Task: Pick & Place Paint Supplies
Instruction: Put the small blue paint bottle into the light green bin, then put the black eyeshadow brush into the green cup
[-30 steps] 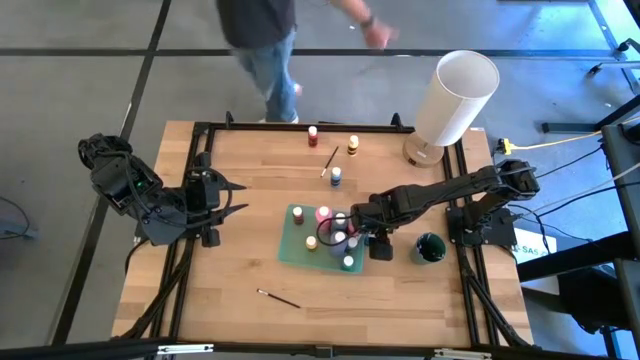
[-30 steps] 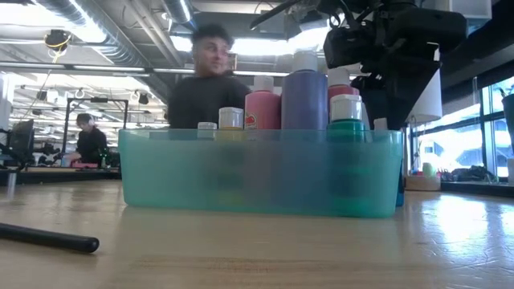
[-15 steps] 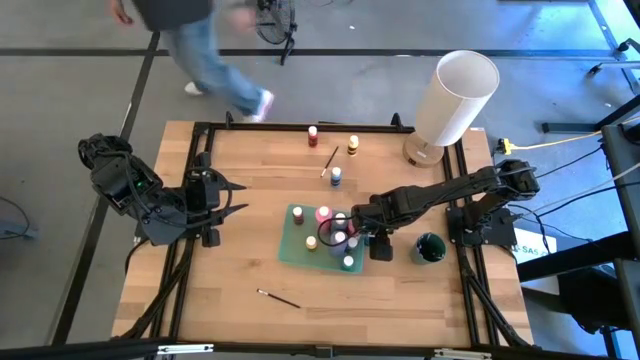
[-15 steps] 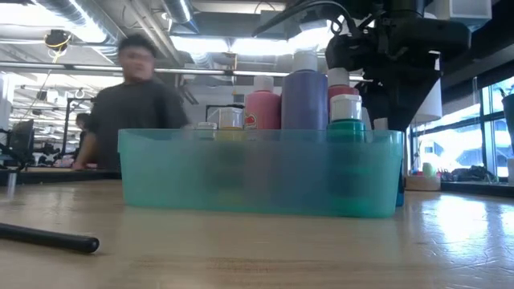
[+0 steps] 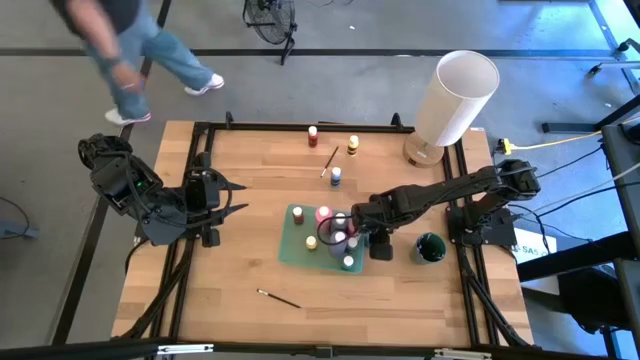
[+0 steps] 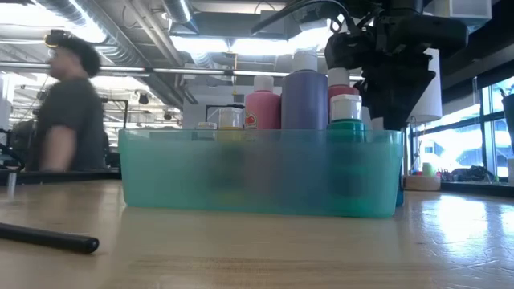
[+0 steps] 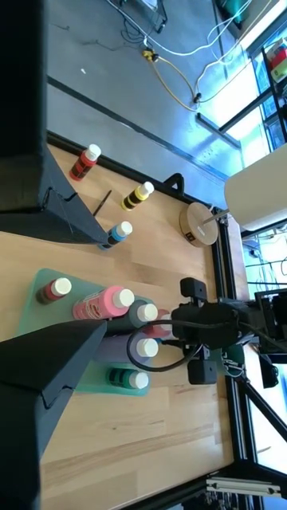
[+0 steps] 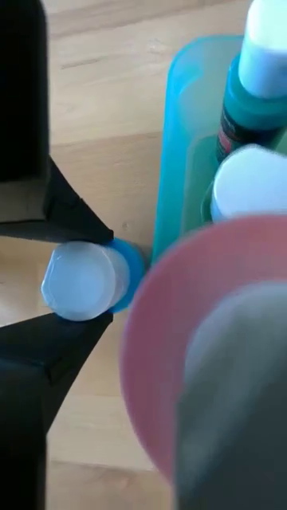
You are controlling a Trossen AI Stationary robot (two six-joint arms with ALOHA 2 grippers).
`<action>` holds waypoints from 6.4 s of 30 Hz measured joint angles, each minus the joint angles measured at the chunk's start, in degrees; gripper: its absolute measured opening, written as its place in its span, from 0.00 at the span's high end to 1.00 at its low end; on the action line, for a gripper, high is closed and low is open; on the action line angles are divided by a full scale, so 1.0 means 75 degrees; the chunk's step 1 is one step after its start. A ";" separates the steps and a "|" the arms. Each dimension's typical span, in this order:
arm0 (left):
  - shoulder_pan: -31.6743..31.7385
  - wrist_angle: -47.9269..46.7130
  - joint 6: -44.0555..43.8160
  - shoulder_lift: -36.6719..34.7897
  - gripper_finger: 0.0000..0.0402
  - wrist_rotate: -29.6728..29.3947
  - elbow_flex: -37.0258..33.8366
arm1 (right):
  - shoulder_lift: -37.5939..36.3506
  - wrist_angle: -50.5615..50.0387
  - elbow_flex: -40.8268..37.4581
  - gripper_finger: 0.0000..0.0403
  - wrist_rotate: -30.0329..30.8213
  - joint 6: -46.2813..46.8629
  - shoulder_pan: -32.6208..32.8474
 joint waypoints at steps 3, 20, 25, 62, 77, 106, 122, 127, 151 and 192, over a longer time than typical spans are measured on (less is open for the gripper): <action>0.0002 -0.0005 0.0000 0.0000 0.60 0.0001 0.0000 | 0.0000 0.0000 0.0000 0.71 -0.0104 -0.0010 0.0006; 0.0003 -0.0240 -0.0084 0.0000 0.60 0.0001 0.0000 | -0.0078 -0.1224 0.0467 0.71 -0.0320 0.1689 0.0048; 0.0003 -0.0237 -0.0090 0.0000 0.60 0.0003 0.0000 | -0.0242 -0.1452 0.0849 0.71 -0.0526 0.2177 0.0343; 0.0000 -0.0202 -0.0553 0.0003 0.60 -0.0198 0.0000 | 0.0428 -0.1048 0.2416 0.71 0.0326 0.1770 0.0969; 0.0000 -0.0187 -0.0794 0.0003 0.60 -0.0058 0.0000 | 0.1054 -0.0996 0.2404 0.71 0.0248 0.1162 0.0901; 0.0000 -0.0184 -0.0957 0.0003 0.60 -0.0068 0.0000 | 0.1355 -0.0778 0.2375 0.71 0.0098 -0.0091 0.0743; 0.0000 -0.0182 -0.1127 0.0003 0.60 -0.0061 0.0001 | 0.1495 -0.0662 0.2393 0.71 -0.0039 -0.0102 0.0743; 0.0000 -0.0181 -0.1130 0.0003 0.60 -0.0020 0.0000 | 0.1495 -0.0656 0.2393 0.71 -0.0062 -0.0053 0.0755; 0.0000 -0.0182 -0.1127 0.0001 0.60 0.0038 0.0001 | 0.1533 -0.0848 0.2662 0.60 -0.0267 0.0174 0.0773; 0.0044 -0.0231 -0.0911 0.0009 0.60 0.0266 0.0002 | 0.1093 -0.3013 0.2801 0.59 -0.1103 0.2231 0.0892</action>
